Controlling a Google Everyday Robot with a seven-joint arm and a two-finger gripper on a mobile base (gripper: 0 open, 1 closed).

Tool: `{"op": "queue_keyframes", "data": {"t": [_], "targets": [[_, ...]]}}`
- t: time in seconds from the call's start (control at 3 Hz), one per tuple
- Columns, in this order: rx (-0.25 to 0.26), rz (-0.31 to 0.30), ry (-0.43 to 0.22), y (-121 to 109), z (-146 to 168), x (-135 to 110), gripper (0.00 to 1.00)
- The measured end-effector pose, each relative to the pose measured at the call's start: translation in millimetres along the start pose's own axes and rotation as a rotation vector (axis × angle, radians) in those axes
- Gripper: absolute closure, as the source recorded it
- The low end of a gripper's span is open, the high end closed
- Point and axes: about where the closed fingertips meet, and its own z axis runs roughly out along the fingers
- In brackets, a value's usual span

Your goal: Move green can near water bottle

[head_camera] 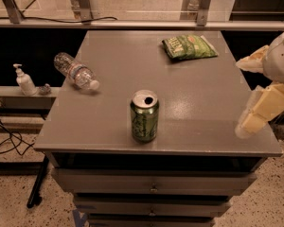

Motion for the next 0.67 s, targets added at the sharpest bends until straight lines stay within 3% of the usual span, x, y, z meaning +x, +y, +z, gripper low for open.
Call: {"op": "queue_keyframes", "data": {"t": [0.33, 0.67], "targets": [[-0.073, 0.021, -0.197, 17.3, 37.5, -15.8, 0.0], [-0.17, 0.014, -0.401, 40.6, 80.1, -53.2, 0.0]]}}
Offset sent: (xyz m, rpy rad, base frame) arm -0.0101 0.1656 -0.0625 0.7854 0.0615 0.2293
